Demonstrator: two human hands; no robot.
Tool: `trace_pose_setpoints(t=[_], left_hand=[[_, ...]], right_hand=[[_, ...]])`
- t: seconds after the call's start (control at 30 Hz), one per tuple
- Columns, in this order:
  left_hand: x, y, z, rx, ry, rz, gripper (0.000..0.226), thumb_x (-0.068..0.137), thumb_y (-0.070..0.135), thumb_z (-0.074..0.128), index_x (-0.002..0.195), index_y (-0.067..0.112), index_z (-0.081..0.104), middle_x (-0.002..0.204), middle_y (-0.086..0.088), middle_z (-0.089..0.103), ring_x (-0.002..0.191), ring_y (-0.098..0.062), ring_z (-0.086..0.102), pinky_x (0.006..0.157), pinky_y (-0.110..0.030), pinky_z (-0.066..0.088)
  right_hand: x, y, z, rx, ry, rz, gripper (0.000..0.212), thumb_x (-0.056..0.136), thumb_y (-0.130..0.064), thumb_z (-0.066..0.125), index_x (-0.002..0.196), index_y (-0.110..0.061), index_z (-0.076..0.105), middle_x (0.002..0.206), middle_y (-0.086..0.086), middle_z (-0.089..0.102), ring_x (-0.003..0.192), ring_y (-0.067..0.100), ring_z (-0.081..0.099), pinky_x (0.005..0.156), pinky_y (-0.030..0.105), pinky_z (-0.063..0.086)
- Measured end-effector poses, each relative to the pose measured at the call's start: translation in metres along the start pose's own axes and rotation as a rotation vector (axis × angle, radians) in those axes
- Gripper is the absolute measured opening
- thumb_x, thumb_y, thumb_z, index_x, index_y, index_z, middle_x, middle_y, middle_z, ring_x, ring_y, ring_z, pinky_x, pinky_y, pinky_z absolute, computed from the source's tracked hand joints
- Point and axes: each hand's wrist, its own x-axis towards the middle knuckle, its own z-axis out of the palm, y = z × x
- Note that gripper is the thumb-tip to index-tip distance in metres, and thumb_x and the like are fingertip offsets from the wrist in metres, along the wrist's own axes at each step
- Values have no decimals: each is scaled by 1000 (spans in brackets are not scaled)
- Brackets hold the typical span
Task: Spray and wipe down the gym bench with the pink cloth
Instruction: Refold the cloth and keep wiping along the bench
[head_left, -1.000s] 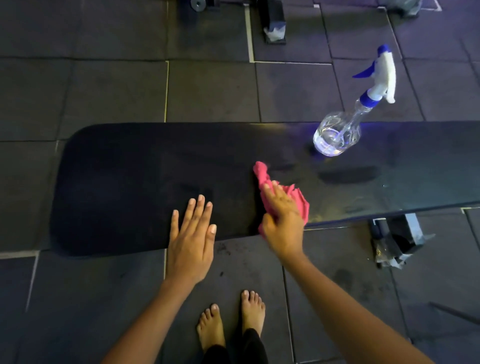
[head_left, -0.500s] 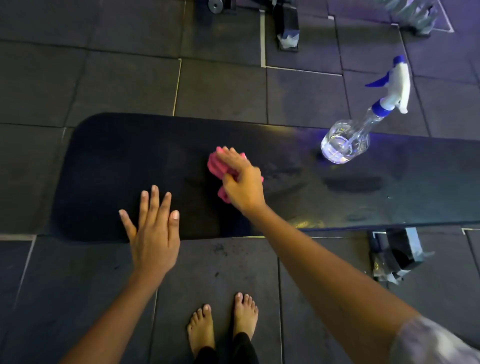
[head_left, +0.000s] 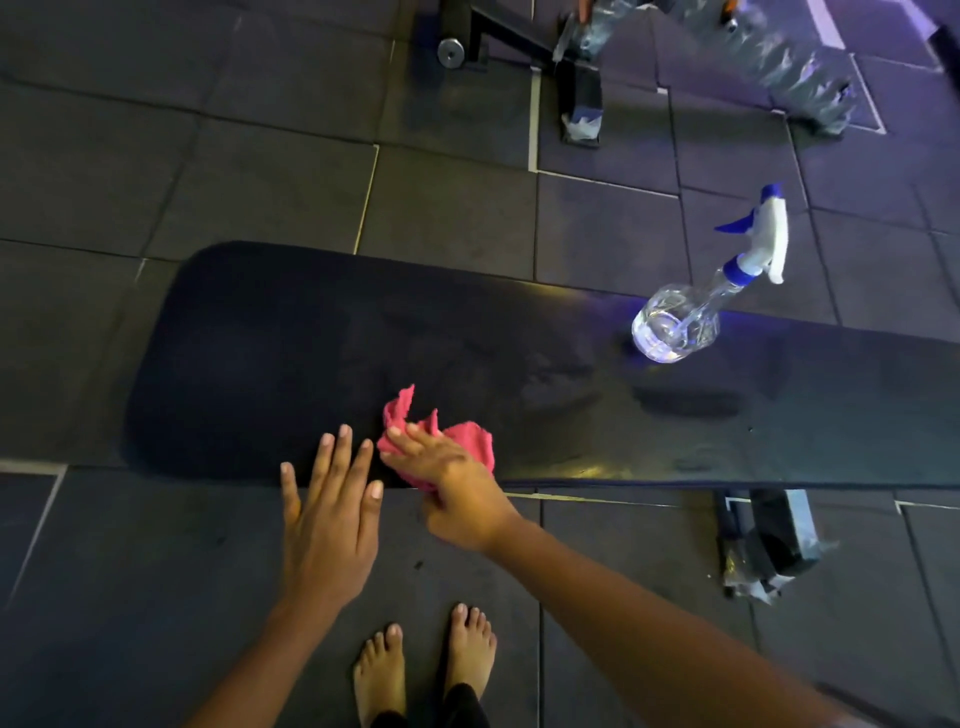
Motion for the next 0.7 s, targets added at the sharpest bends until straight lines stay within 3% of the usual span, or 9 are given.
trace_pose_setpoints(t=[0.13,0.23,0.33,0.47,0.5,0.6,0.7], left_hand=[[-9,4,-7,-23,-25,39,61,98,45,14,141,14,45,153,-2,32,145,-18,19,117,-54,6],[-11,6,-11,-22,-31,82,56,98,42,19,140,16,45,153,1,33,145,-16,20,118,-50,2],[-6,10,-10,-7,-51,127,55,100,42,18,143,18,41,154,3,29,146,-14,18,118,-45,-2],[-1,20,0,8,-117,149,59,98,44,14,146,17,35,156,1,24,147,-16,11,119,-46,1],[-1,23,4,1,-130,140,60,97,44,13,146,17,34,157,0,21,147,-17,9,119,-47,2],[-7,29,12,1,-146,107,62,97,44,11,148,15,27,158,0,13,147,-18,4,119,-48,4],[-10,30,10,-29,-142,89,64,95,45,10,149,15,26,158,1,10,147,-16,2,120,-46,3]], right_hand=[[-18,-4,-1,183,126,80,60,70,19,56,125,-3,63,140,7,53,136,8,38,121,29,20],[-26,-2,-16,343,407,232,60,67,13,45,118,-8,69,125,-7,62,124,-10,48,120,38,26],[-31,17,-46,248,607,361,72,64,15,44,127,-13,63,139,-1,55,135,0,41,118,42,29],[-39,33,-53,21,504,498,77,66,13,52,138,-15,54,152,3,40,145,17,29,117,14,1],[-42,35,-46,-11,472,494,78,65,12,54,139,-15,53,153,3,38,146,17,27,117,13,0],[-50,36,-34,3,434,471,79,64,9,56,139,-13,52,154,5,38,146,18,25,122,28,12],[-57,29,-32,17,405,452,78,64,8,55,139,-13,52,153,4,39,145,13,24,118,14,6]])
